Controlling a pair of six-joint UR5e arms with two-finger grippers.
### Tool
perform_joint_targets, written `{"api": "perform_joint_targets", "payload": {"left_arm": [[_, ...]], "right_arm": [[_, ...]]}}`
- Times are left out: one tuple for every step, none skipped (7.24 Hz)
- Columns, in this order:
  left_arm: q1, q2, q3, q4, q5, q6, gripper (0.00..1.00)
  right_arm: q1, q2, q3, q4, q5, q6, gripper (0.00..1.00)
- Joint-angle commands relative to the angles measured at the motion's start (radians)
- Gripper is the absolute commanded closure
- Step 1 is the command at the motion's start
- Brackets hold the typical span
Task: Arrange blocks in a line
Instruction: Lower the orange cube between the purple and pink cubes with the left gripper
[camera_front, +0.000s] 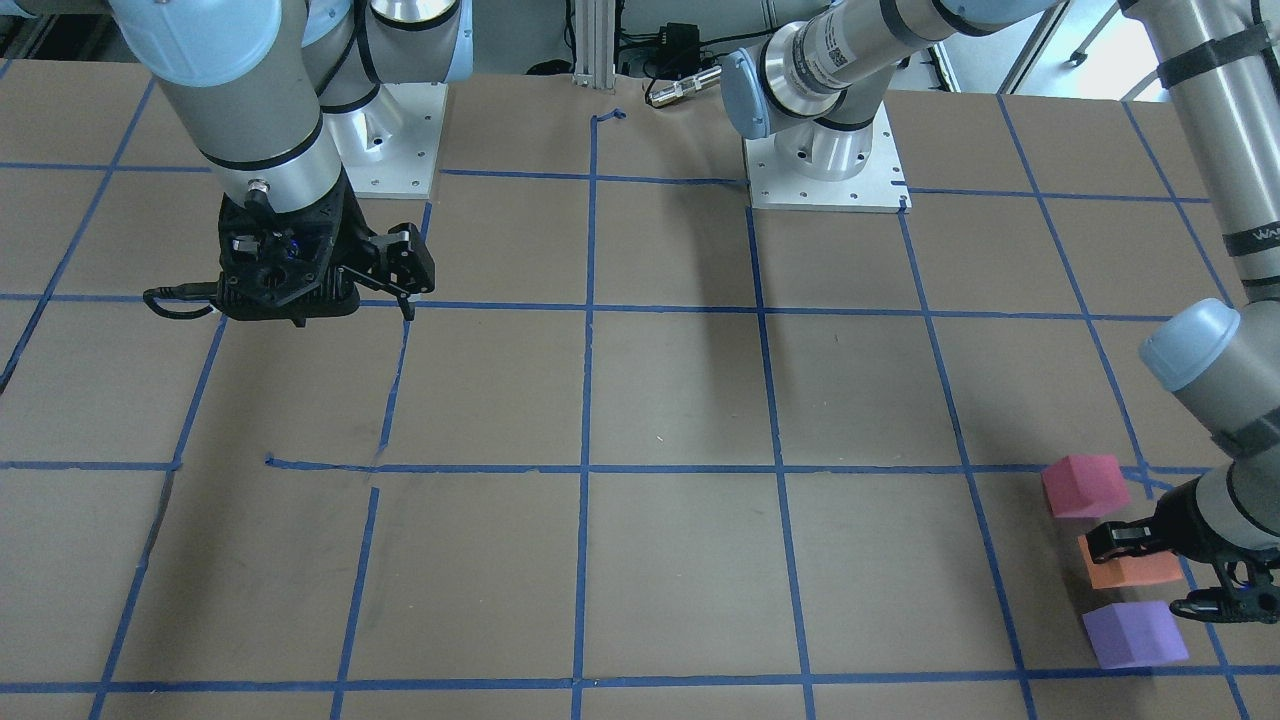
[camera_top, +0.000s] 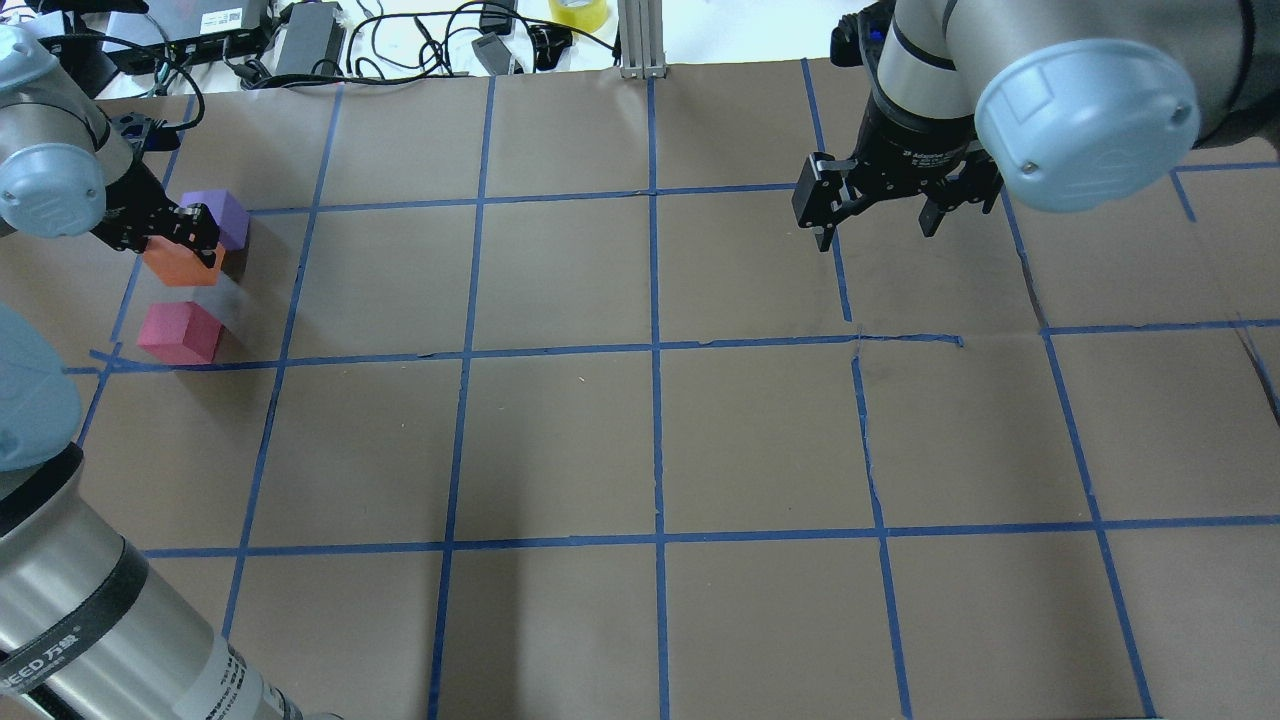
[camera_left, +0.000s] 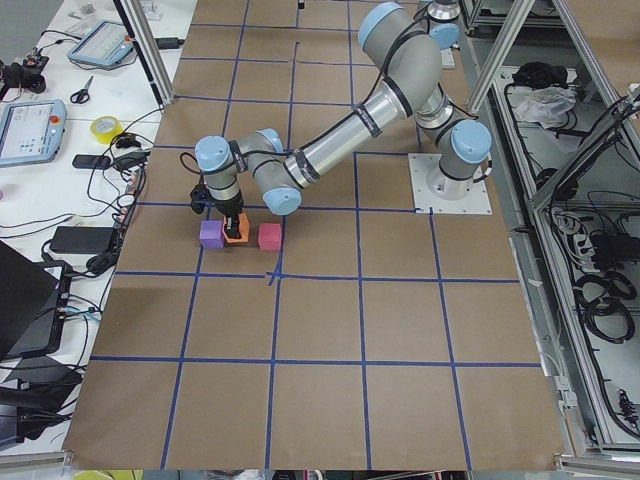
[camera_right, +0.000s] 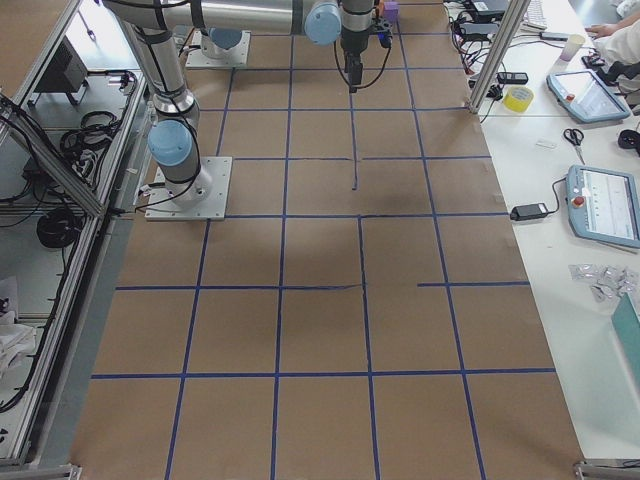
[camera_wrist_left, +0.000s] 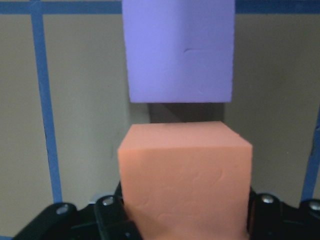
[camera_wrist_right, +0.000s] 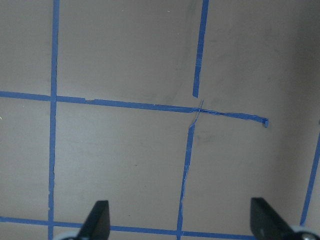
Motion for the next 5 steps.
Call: {"api": "perform_joint_targets", "payload": {"left_arm": [[0.001,-0.016,-0.001,0.001,-0.009,0.002,1.0],[0.001,-0.022,-0.001,0.001,-0.015,0.003,1.0],[0.001,-0.024,-0.004,0.012,-0.015,0.006,1.0],[0.001,-0.025,-0.004,0.018,-0.017,0.022,1.0],[0.001,-0.032,-0.004,0.021,-0.015,0.028,1.0]], "right_arm": [[0.0,-0.003,0.0,0.0,-0.003,0.001,0.0],[0.0,-0.003,0.0,-0.002,-0.003,0.0,0.0],[0.0,-0.004,0.0,-0.003,-0.003,0.0,0.0],[0.0,-0.004,0.0,-0.002,-0.003,0.0,0.0],[0.0,-0.003,0.0,-0.002,-0.003,0.0,0.0]]}}
